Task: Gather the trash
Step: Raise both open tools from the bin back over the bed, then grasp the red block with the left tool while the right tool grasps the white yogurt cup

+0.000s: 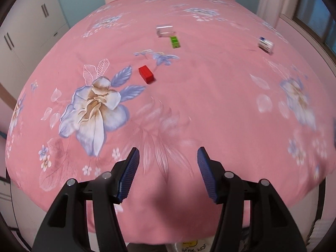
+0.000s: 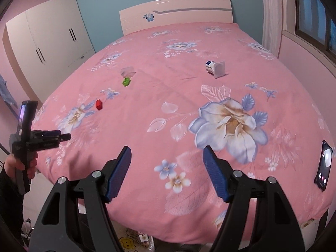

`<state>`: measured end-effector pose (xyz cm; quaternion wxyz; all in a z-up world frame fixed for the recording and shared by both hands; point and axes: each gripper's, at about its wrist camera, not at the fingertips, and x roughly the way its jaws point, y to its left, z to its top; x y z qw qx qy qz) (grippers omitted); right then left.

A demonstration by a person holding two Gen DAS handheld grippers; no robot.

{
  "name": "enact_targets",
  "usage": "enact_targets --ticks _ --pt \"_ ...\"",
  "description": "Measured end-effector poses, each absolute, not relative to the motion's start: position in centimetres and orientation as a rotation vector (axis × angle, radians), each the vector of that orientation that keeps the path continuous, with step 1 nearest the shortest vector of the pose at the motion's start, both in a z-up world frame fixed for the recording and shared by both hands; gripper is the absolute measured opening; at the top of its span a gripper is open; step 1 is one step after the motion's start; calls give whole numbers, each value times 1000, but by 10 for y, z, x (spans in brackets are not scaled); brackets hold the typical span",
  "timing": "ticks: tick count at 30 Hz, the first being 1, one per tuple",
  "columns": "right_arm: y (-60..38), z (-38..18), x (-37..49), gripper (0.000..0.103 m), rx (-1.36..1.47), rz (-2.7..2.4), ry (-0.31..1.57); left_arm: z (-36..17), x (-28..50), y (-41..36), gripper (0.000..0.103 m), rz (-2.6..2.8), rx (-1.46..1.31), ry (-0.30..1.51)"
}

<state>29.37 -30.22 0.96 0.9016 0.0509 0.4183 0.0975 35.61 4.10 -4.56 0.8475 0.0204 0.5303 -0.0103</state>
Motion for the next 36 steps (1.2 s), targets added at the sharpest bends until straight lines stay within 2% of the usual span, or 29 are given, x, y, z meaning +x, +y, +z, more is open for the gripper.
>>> enact_targets --ticks 17,36 --pt "-338 -7 452 71 105 128 856 -89 501 64 60 132 -100 1187" --pt "-375 -69 615 71 156 74 892 -138 562 70 56 173 -115 1204"
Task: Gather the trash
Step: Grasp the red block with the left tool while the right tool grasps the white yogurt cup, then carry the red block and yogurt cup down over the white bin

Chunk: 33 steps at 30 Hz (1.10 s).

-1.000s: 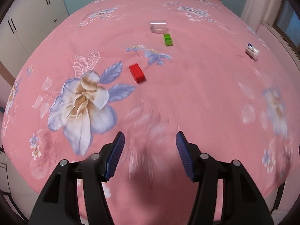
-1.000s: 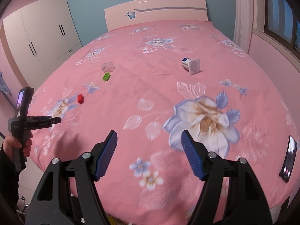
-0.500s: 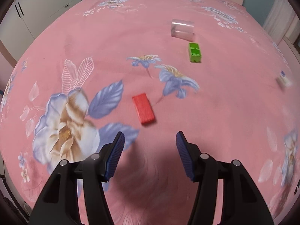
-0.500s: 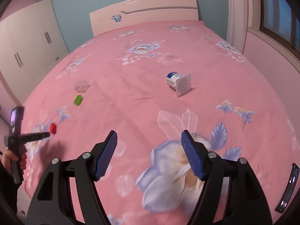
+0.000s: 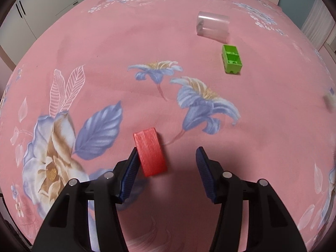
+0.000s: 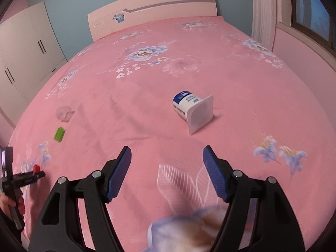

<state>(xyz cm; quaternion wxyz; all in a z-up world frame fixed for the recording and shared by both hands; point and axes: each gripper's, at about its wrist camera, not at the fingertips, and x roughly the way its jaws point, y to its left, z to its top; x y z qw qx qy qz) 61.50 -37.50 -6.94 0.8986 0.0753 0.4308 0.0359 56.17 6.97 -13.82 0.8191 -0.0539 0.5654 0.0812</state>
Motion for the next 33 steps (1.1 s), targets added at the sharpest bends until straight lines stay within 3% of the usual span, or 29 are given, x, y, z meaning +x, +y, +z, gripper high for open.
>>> enact_targets --ticks 8,10,14,17,19,22,33 --pt "-391 -105 679 71 217 55 919 -141 572 65 36 113 -105 1195" --pt "-393 -113 692 71 235 55 929 -142 573 65 25 96 -99 1188" --pt "-395 -124 713 70 264 47 938 -145 575 62 22 70 -89 1178" --pt "-396 -133 726 54 276 43 953 -145 579 58 22 54 -75 1165" --pt "-394 -140 733 33 276 44 971 -145 580 57 22 43 -72 1160" --pt "-389 -146 737 14 271 42 978 -144 583 54 22 28 -63 1155" --pt "-366 -102 691 13 177 85 932 -121 552 47 22 -20 -50 1144"
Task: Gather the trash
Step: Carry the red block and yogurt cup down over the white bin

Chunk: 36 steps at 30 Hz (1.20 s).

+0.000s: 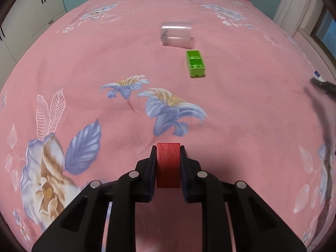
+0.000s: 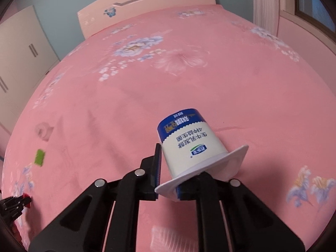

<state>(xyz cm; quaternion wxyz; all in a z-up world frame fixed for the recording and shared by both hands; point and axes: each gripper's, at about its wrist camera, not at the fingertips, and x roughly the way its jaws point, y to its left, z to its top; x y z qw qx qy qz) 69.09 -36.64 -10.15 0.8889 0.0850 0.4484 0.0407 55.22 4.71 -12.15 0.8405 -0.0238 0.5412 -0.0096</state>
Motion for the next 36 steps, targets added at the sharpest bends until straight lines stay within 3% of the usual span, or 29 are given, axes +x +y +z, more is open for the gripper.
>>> enact_targets --ticks 24,36 --pt "-246 98 406 13 -146 295 817 95 356 -6 22 -112 172 849" --pt "-195 151 294 13 -238 363 756 143 272 -13 22 -123 217 750"
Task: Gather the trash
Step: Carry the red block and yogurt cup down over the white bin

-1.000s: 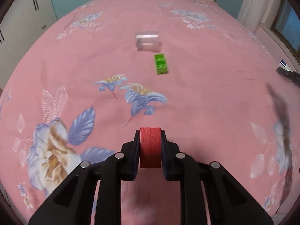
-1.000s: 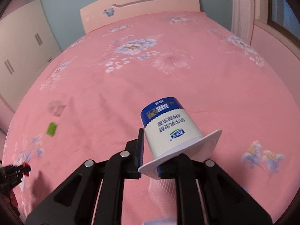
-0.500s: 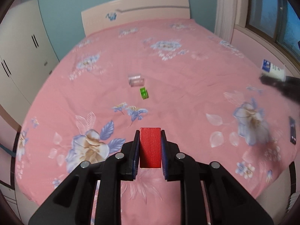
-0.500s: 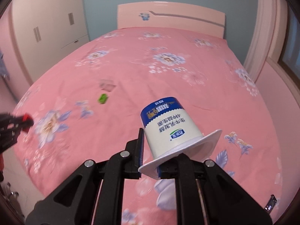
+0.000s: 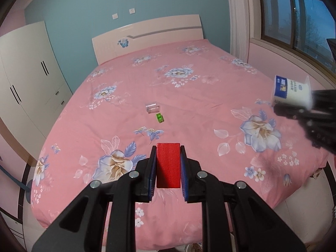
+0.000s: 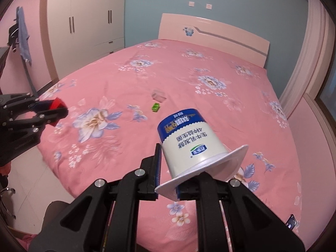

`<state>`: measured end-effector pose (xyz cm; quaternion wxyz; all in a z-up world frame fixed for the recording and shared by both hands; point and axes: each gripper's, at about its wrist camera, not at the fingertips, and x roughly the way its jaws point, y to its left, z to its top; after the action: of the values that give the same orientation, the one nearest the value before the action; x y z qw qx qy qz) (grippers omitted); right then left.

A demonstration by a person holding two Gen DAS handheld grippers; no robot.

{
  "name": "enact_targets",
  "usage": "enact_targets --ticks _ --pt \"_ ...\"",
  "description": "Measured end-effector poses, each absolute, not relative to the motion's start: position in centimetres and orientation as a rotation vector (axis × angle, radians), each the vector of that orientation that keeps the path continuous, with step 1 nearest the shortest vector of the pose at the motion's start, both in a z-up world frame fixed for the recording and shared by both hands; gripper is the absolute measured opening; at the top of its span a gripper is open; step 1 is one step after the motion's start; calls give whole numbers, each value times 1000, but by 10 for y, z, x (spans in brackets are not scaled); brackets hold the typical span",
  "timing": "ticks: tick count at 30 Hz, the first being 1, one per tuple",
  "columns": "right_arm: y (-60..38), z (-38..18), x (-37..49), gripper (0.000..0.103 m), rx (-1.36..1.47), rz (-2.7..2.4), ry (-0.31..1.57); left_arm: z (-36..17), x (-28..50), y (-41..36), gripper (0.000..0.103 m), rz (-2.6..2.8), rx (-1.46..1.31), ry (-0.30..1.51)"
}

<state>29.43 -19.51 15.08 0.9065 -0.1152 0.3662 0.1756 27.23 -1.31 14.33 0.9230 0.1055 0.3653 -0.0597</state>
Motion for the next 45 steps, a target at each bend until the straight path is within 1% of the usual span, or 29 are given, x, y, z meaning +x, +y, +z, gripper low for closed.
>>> enact_targets --ticks 10,18,28,45 --pt "-177 159 232 13 -273 394 746 156 214 -22 22 -140 270 700" --pt "-163 146 198 13 -304 416 767 143 187 -28 22 -165 303 712" --pt "-155 109 172 13 -309 448 834 99 167 -27 22 -189 322 786" --pt "-135 8 148 13 -295 515 1015 3 153 -28 22 -228 350 972"
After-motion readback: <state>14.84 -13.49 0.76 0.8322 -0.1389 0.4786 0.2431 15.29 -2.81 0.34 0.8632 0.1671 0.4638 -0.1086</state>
